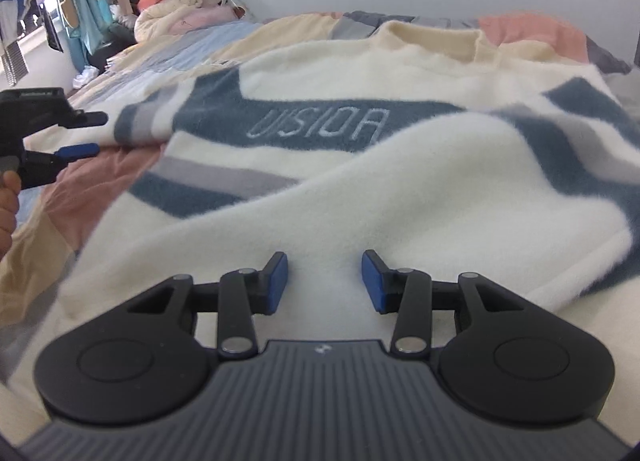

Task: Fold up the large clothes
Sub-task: 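Grasp the other striped sleeve cuff with the left gripper, then lift the sleeve and fold it across the body, open left gripper, then withdraw both grippers above the folded sweater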

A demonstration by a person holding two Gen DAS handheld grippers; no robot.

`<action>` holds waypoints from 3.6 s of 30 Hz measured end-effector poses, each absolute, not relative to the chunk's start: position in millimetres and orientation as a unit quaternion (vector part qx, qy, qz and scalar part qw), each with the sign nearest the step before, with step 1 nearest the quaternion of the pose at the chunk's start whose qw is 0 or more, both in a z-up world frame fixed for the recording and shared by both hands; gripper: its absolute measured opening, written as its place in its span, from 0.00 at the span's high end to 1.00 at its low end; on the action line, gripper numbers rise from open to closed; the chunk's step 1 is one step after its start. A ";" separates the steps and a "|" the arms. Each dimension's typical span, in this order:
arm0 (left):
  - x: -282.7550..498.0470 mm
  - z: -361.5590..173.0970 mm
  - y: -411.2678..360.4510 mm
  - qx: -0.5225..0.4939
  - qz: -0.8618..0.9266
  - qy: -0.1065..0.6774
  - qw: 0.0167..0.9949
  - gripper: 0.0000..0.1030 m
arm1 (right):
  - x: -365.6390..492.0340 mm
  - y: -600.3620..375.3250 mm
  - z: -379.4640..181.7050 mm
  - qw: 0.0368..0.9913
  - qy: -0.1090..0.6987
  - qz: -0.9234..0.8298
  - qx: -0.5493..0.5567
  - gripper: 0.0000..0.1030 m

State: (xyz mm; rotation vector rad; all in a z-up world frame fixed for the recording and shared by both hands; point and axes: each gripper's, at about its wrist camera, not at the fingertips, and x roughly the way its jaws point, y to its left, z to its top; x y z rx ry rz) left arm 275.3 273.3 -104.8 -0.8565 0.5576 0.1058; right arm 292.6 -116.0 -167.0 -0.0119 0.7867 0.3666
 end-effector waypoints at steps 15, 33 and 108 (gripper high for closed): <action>268.4 -148.3 364.6 -0.593 0.100 0.174 0.780 0.55 | 284.9 -131.8 -171.0 0.915 0.367 0.162 0.038 0.58; 265.4 -164.9 464.3 -0.551 0.258 0.089 0.789 0.67 | 281.7 -143.0 -172.1 0.918 0.357 0.166 0.041 0.58; 186.3 -55.5 -45.5 -0.092 -0.151 0.356 0.917 0.43 | 233.9 -284.7 -97.9 0.965 0.225 -0.024 0.132 0.45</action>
